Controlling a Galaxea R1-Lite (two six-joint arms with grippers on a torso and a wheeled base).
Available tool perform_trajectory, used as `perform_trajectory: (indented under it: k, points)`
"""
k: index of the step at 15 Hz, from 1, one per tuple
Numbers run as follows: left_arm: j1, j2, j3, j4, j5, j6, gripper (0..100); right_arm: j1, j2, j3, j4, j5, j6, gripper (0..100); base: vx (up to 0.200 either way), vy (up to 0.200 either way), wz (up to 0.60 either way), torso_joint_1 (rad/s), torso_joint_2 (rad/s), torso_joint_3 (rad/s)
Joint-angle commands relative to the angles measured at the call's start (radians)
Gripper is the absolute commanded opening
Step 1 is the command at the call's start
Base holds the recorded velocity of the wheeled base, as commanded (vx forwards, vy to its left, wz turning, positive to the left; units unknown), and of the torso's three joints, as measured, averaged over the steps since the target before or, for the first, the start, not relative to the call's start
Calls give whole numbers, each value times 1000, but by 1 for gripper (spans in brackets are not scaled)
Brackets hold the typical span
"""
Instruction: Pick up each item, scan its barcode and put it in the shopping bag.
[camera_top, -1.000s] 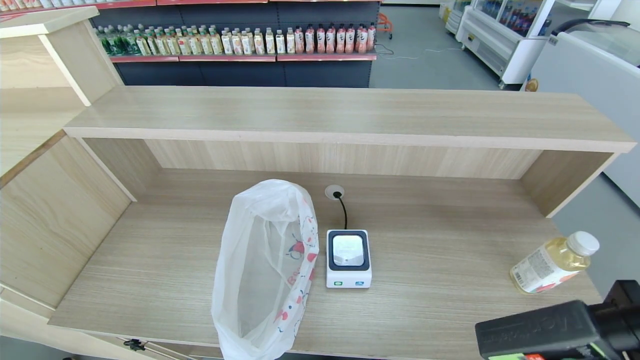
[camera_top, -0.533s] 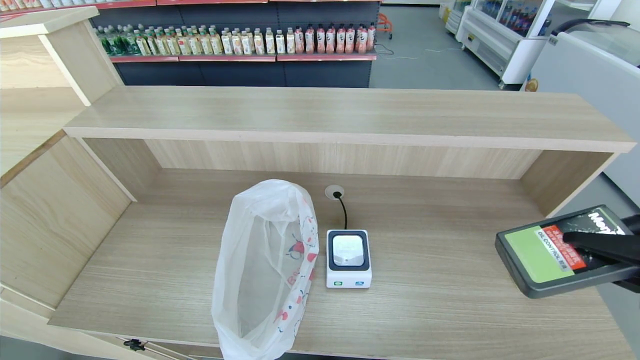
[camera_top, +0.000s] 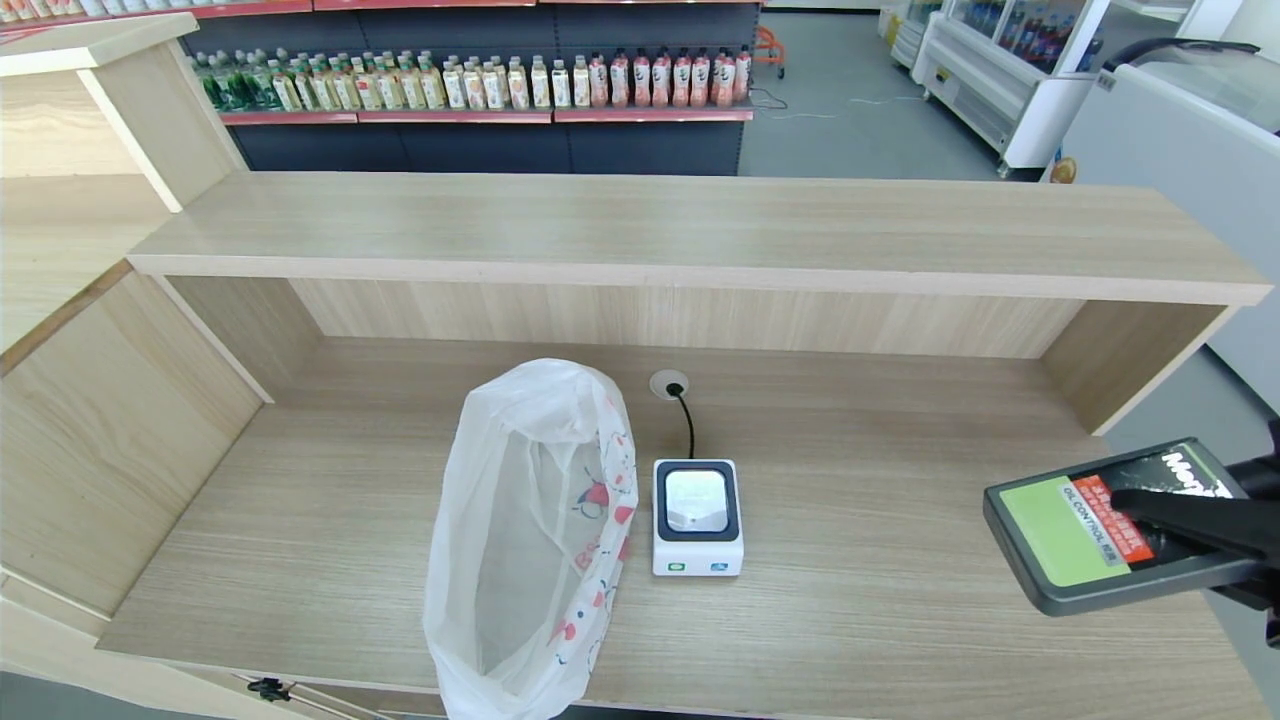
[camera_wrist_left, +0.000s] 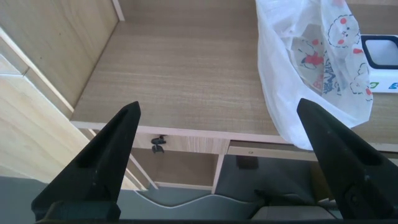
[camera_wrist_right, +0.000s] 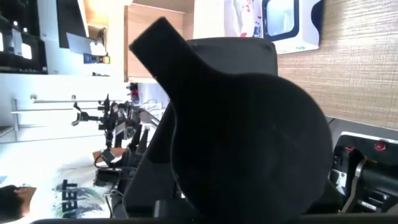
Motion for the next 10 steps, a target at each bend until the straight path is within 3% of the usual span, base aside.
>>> perform_trajectory:
  k: [1, 10]
  points:
    - [1, 0, 0, 0, 0, 0, 100, 0, -6, 0, -1, 2, -1, 0, 0, 0, 0, 0, 0, 0]
    - [1, 0, 0, 0, 0, 6, 100, -1, -15, 0, -2, 2, -1, 0, 0, 0, 0, 0, 0, 0]
